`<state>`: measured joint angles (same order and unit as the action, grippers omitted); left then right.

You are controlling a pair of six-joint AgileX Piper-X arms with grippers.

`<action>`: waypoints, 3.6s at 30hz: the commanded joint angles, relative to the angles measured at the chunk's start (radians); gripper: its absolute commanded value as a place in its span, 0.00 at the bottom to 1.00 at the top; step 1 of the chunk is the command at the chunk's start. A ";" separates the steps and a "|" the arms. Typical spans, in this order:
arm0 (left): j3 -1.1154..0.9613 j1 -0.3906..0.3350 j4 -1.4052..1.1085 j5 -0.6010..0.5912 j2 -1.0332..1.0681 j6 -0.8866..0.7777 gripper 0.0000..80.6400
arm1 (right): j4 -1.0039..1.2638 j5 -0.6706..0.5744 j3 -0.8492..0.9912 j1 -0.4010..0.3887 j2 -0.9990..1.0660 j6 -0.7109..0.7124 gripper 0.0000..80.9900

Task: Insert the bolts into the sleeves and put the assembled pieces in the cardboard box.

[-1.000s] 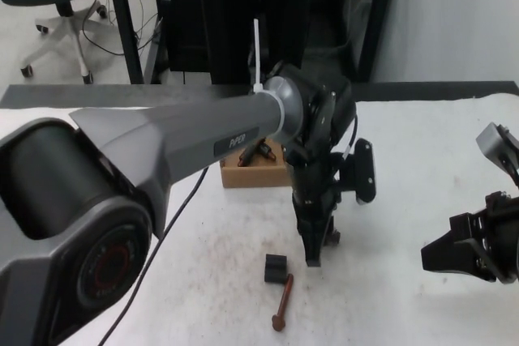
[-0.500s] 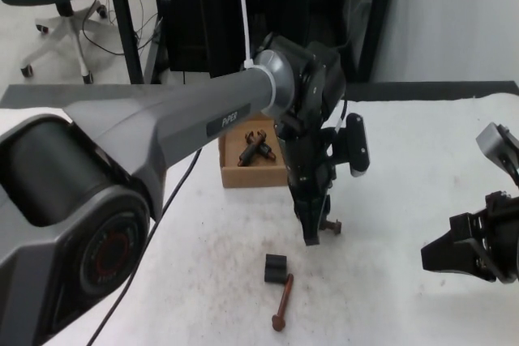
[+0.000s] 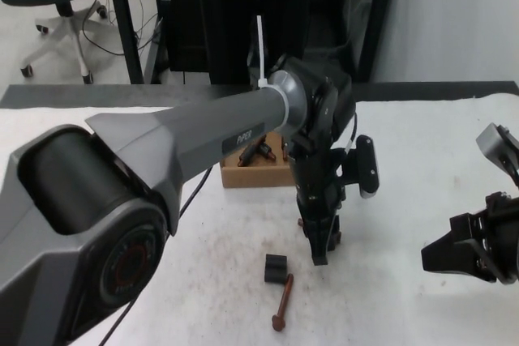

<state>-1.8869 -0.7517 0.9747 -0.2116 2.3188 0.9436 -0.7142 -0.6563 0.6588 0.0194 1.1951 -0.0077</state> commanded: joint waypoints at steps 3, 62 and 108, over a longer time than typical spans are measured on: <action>0.002 -0.008 0.002 0.024 0.013 -0.008 0.43 | -0.007 -0.017 0.000 0.002 -0.003 0.002 0.00; 0.935 0.461 -0.230 -0.008 -1.238 -0.701 0.00 | 0.462 -0.184 0.234 -0.384 0.290 -0.166 0.31; 1.412 0.612 -0.801 -0.410 -1.533 -1.169 0.00 | -0.051 0.627 0.664 -0.648 0.737 0.711 0.38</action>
<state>-0.4728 -0.1416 0.1939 -0.6238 0.7939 -0.2309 -0.7733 -0.0225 1.3136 -0.6269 1.9340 0.6952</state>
